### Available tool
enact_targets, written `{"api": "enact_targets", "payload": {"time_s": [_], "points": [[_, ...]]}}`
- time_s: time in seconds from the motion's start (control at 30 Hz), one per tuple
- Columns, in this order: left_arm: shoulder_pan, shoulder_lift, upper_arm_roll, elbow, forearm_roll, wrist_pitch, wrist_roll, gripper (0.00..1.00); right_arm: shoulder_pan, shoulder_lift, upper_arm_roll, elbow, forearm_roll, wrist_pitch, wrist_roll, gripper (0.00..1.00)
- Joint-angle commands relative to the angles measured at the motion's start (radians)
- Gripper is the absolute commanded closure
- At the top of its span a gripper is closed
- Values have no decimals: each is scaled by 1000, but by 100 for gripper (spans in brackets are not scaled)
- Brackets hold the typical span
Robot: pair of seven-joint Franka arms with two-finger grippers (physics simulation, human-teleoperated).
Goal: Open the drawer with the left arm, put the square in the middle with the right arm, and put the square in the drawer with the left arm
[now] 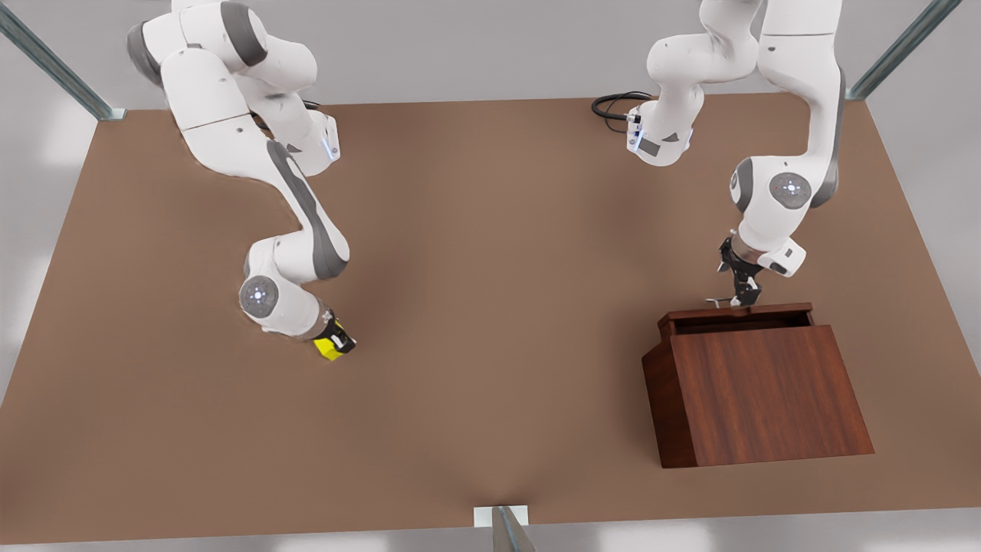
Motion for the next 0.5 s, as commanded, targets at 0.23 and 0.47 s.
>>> {"api": "enact_targets", "payload": {"time_s": [0.23,0.47], "points": [[-6,-10,-2,-21,0,-26,-13,0,421,41,2,97,2,13,603,29],[-12,-32,-3,-21,0,-81,-30,0,607,279,0,330,-50,15,774,29]]}}
